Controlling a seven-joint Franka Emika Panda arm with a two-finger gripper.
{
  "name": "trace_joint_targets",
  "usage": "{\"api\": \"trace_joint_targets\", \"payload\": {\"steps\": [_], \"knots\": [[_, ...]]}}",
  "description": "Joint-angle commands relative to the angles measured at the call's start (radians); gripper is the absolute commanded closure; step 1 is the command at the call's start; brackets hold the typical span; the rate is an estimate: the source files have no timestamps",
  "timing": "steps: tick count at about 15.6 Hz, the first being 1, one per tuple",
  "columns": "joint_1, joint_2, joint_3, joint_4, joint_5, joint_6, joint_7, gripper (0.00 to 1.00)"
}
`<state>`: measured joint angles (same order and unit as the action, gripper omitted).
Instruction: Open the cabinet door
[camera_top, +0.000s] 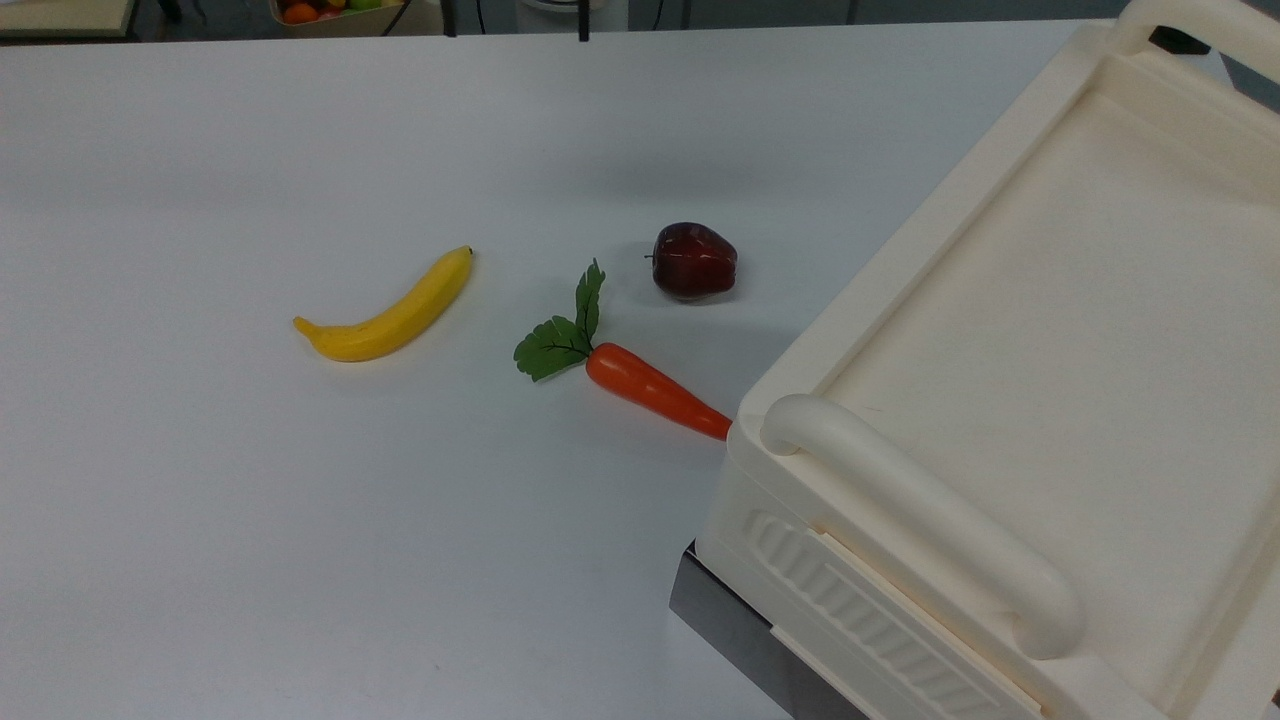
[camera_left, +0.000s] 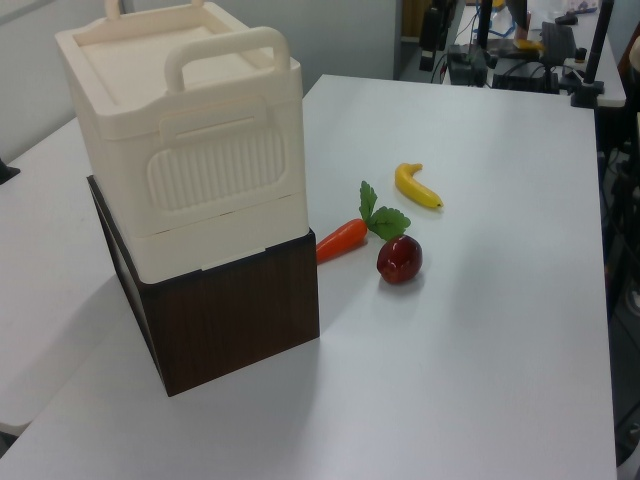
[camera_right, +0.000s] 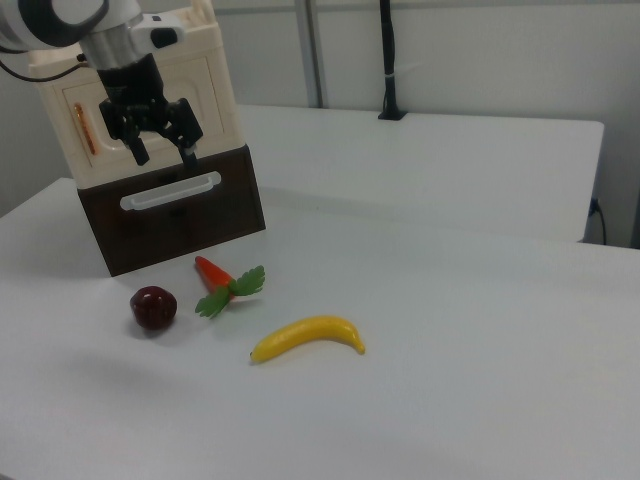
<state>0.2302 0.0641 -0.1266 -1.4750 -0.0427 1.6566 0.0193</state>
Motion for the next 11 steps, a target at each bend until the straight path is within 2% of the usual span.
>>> {"api": "trace_joint_targets", "payload": {"steps": [1,5,11], "knots": [[0.034,-0.017,-0.005,-0.008,0.014,0.017,-0.013,0.0],[0.072,-0.007,-0.005,0.012,0.009,0.028,-0.038,0.0],[0.075,0.006,0.018,0.012,0.014,0.112,-0.108,0.0]]}}
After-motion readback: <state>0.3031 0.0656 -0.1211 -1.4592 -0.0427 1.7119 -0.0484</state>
